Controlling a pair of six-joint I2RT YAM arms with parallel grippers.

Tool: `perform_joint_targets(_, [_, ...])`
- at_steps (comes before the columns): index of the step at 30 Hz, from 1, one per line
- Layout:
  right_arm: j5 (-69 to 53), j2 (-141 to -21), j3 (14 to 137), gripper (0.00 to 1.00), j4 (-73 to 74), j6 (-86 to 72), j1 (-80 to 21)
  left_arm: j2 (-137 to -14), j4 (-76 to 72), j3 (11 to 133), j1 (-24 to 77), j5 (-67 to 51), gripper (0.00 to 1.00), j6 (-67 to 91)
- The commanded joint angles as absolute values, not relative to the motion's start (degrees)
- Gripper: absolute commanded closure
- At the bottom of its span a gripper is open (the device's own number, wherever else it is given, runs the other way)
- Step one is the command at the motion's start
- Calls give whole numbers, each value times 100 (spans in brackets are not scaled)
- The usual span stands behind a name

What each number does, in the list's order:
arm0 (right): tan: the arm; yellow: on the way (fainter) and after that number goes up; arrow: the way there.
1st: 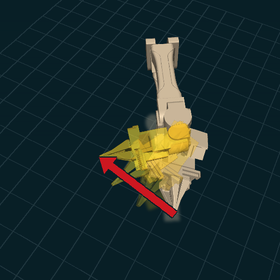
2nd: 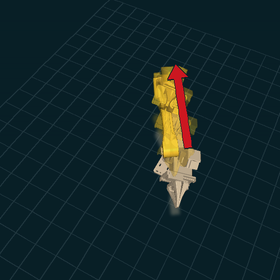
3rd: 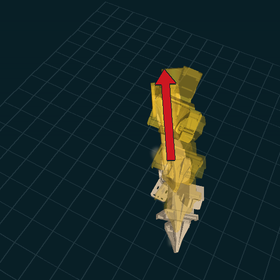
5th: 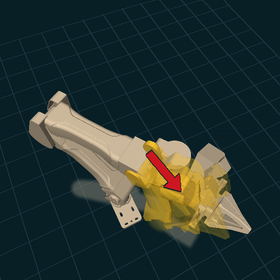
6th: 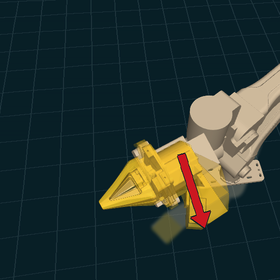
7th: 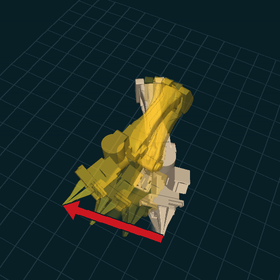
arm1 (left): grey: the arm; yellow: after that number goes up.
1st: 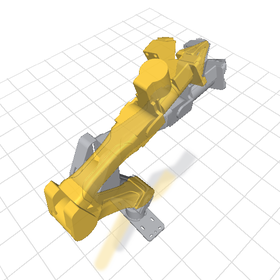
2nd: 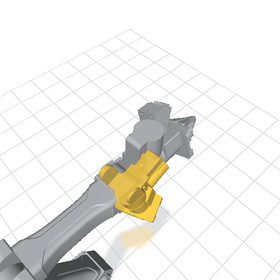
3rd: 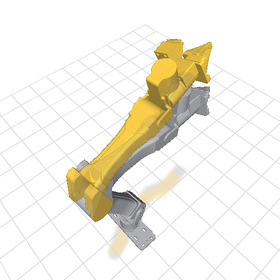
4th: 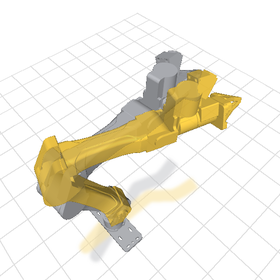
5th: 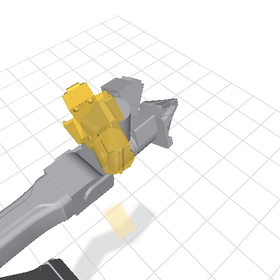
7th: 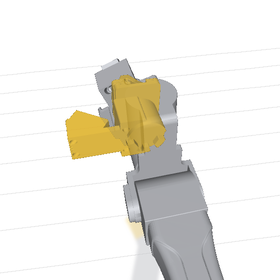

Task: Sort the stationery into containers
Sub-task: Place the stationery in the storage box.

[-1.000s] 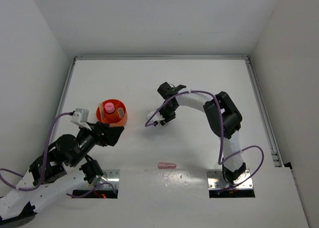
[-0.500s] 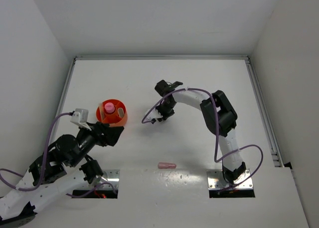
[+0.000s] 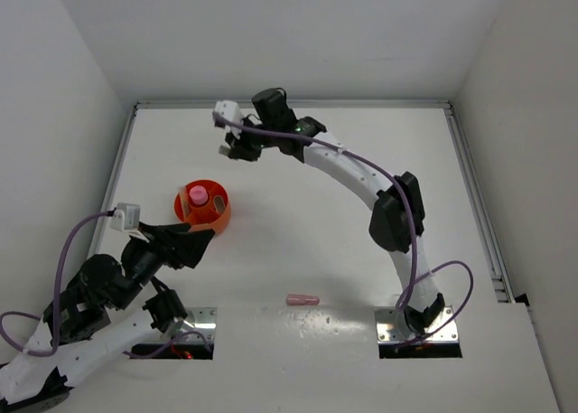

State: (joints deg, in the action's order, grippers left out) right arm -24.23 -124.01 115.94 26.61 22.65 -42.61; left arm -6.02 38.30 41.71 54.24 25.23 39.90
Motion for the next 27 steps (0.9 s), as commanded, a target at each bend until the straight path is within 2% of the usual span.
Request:
perform_joint_targets(1, [-2487, -12524, 11594, 100, 1619, -77, -4228, -747, 3647, 4131, 5370, 2417, 8, 3946])
perform_joint_targets(9, [-3857, -12884, 11031, 100, -611, -1212, -4289, -870, 3595, 4131, 5317, 2364, 8, 3894])
perform_joint_targets(13, [-4262, -13358, 11135, 100, -1465, -1959, -4341, -817, 3595, 4131, 5317, 2364, 8, 3894])
perform_joint_targets(27, [-4667, -14027, 11259, 100, -2373, -2408, -4289, -870, 3595, 4131, 5265, 2364, 8, 3894])
